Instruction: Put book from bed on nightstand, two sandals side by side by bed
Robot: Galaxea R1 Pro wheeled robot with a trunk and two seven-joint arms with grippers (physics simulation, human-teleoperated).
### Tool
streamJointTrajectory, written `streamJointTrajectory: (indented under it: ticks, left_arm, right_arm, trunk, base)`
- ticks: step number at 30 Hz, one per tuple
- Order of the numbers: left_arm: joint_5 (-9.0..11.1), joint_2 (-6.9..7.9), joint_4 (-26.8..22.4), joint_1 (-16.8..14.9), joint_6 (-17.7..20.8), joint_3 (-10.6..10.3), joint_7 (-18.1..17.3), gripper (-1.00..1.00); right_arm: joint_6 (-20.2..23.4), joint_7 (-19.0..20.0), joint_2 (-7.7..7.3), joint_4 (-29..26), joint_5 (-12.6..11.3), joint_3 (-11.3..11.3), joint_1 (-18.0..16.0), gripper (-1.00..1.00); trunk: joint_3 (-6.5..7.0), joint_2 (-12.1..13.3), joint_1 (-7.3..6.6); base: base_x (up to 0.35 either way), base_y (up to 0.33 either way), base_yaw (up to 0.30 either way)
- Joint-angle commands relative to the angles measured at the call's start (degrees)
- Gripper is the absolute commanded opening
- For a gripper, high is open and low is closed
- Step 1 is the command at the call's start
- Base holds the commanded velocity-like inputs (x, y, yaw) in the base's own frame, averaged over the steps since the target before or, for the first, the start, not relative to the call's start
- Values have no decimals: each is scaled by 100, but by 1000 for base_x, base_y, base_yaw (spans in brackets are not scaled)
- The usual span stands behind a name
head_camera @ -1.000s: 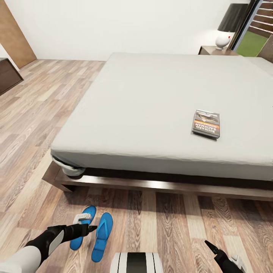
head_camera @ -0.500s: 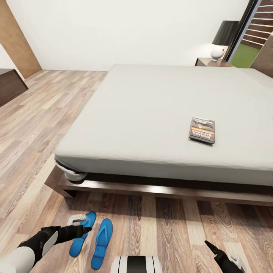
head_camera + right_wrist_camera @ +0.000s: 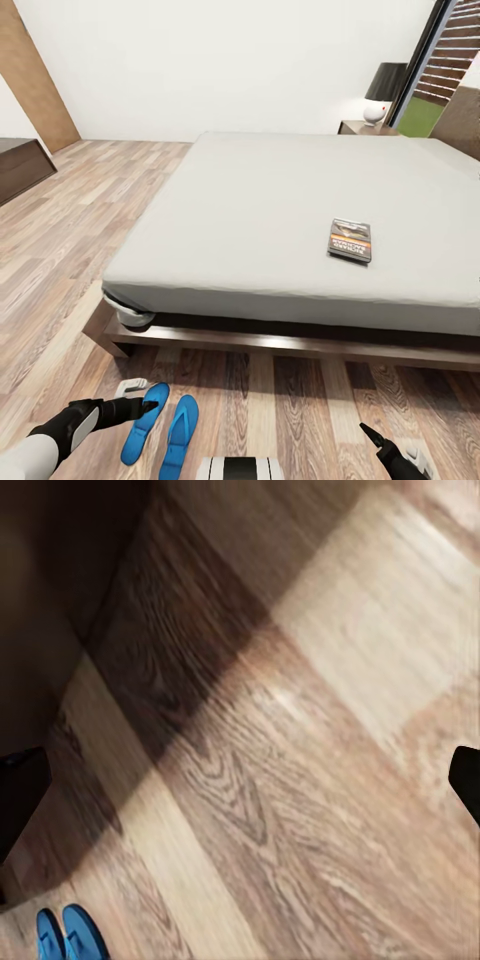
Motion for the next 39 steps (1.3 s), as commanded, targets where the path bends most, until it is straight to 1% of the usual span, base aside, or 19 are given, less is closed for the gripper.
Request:
streamJointTrajectory:
  ticks: [1, 20, 26, 32, 36, 39]
  left_arm:
    - [59, 5, -8, -1, 45, -37, -2, 100]
    - [58, -39, 2, -1, 50, -45, -1, 100]
    - [58, -54, 11, -1, 48, -46, 2, 100]
    - [53, -83, 79, -1, 47, -54, 9, 100]
    - [42, -146, 273, -1, 40, -60, 16, 100]
    - [29, -176, 544, -1, 9, -62, 11, 100]
  right_arm:
    - [59, 35, 1, 19, -61, 31, -8, 100]
    - [59, 7, 9, 18, -59, 43, -8, 100]
    - [55, -2, 11, 19, -54, 52, -8, 100]
    - [33, -31, 125, 24, -51, 58, 2, 100]
    - [22, -46, 178, 26, -52, 52, 79, 100]
    - [19, -53, 185, 26, -52, 49, 151, 100]
  trunk:
    - [19, 0, -3]
    - [440, 25, -52]
    - [440, 25, -52]
    - [440, 25, -52]
    - [440, 25, -52]
    - [440, 25, -52]
  base:
    - [0, 0, 0]
    - [0, 0, 0]
    - [0, 0, 0]
    - [0, 0, 0]
    - [0, 0, 0]
    - [0, 0, 0]
